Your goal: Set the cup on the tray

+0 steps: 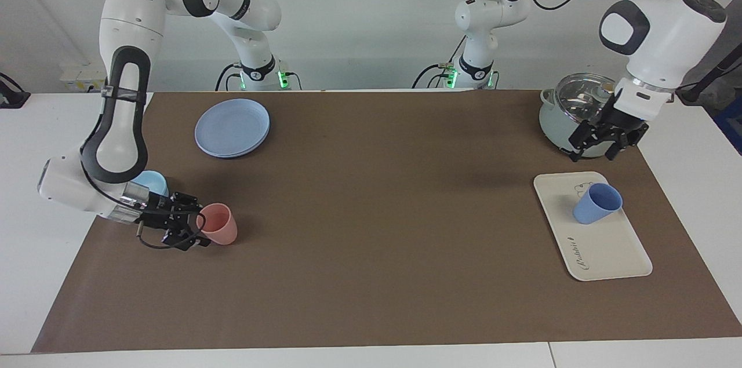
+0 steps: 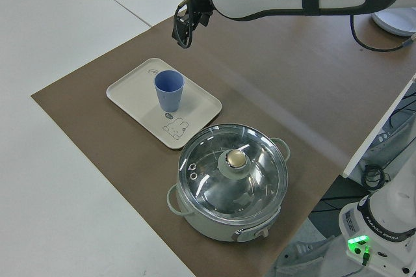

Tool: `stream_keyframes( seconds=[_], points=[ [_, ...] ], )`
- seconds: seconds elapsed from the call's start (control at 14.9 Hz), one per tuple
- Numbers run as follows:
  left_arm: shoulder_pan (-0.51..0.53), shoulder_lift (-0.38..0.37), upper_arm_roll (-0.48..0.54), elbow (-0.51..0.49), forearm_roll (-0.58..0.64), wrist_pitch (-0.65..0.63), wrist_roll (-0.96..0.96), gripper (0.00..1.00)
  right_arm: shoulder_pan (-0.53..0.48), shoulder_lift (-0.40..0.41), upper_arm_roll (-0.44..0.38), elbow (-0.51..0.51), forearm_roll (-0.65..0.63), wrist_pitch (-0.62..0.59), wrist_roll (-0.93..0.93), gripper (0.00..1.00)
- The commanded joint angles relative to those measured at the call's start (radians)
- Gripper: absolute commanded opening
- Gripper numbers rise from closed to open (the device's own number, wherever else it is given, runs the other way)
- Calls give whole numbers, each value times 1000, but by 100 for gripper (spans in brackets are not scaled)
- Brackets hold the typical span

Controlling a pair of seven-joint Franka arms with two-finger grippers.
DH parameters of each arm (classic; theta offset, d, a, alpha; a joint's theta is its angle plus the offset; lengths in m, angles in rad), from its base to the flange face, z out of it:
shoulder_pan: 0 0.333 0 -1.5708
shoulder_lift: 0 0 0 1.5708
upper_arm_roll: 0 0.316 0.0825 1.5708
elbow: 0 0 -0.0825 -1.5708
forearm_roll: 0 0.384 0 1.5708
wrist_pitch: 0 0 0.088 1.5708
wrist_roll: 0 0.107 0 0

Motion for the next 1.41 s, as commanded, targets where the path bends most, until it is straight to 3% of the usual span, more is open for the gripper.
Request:
stream_keyframes(
  seconds=[0.0, 0.2, 0.4, 0.61, 0.74, 0.94, 1.14, 1.35],
  points=[
    [-95, -49, 16, -71, 69, -40, 9, 100, 4, -74, -9, -13, -147, 3, -98, 100],
    [-143, -66, 16, -76, 160, -99, 153, 100, 10, -171, 2, -16, -391, -9, -257, 100],
    [-108, -98, 26, -62, 158, -161, 285, 100, 40, -278, 3, -30, -424, -70, -339, 100],
    [-101, -114, 28, -40, 145, -205, 235, 100, 104, -365, 5, -27, -471, -115, -400, 100],
    [-101, -112, 28, 16, 113, -262, 175, 100, 173, -428, 5, -26, -560, -135, -405, 100],
    [-72, -100, 28, 94, 69, -345, 166, 100, 231, -502, 5, -24, -584, -169, -404, 100],
    [-71, -114, 28, 58, 72, -331, 163, 100, 277, -547, 8, -24, -666, -201, -446, 100],
    [-83, -106, 25, 73, 76, -328, 61, 100, 287, -583, 8, -26, -668, -296, -515, 100]
  ],
)
